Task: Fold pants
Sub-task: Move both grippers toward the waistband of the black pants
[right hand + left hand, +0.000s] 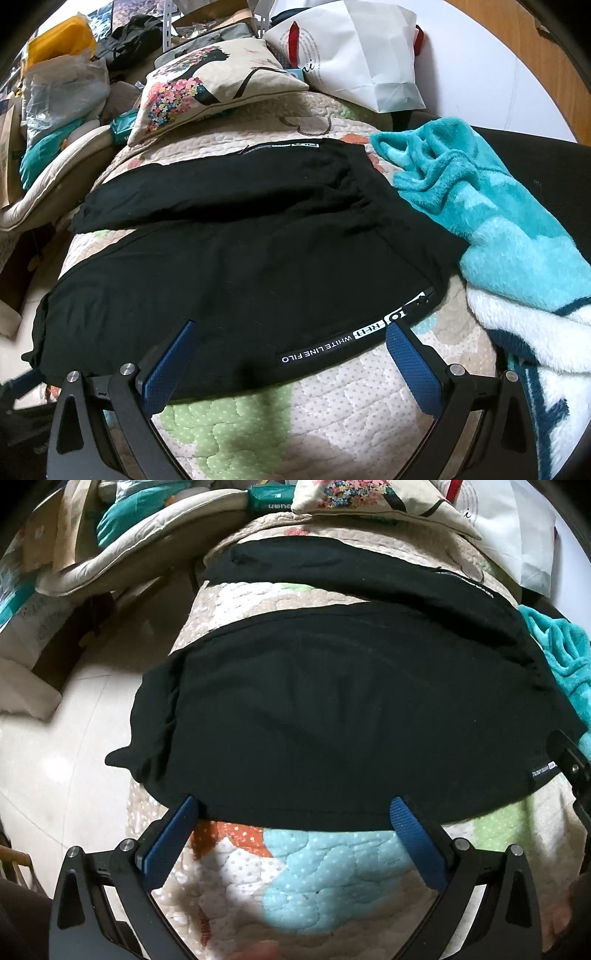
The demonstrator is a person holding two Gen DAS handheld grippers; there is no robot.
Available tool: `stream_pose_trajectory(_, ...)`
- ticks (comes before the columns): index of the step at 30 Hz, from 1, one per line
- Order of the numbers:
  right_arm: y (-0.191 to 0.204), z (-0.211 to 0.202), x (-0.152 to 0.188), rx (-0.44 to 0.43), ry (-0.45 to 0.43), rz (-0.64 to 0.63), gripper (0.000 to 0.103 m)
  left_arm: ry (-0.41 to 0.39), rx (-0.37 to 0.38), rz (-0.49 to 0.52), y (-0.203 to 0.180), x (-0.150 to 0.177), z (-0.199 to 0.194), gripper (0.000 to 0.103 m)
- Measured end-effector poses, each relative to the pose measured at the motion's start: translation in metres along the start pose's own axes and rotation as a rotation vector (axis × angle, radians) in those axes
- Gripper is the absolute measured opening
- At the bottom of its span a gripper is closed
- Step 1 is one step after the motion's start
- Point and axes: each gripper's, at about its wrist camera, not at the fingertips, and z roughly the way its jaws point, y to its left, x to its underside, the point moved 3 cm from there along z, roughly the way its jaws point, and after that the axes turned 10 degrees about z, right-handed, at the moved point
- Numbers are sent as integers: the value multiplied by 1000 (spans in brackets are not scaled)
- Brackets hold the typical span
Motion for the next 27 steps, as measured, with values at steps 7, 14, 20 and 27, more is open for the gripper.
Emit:
stream_pose_trajectory(7, 0, 0, 0, 0, -2, 0, 103, -18, 46, -50, 7, 5, 3, 103)
stream_pose_trajectory(14, 3, -4, -3, -7, -23, -9, 103, -66, 28, -13, 0, 11, -2, 103)
stream_pose_trajectory(20, 7, -15, -7, -25, -81, -39, 103, -103, 9, 19, -4, 16, -8, 103)
stream_pose_trajectory(27, 13, -28, -5, -71, -82, -92, 103, -40, 61, 48, 0, 18, -20, 82)
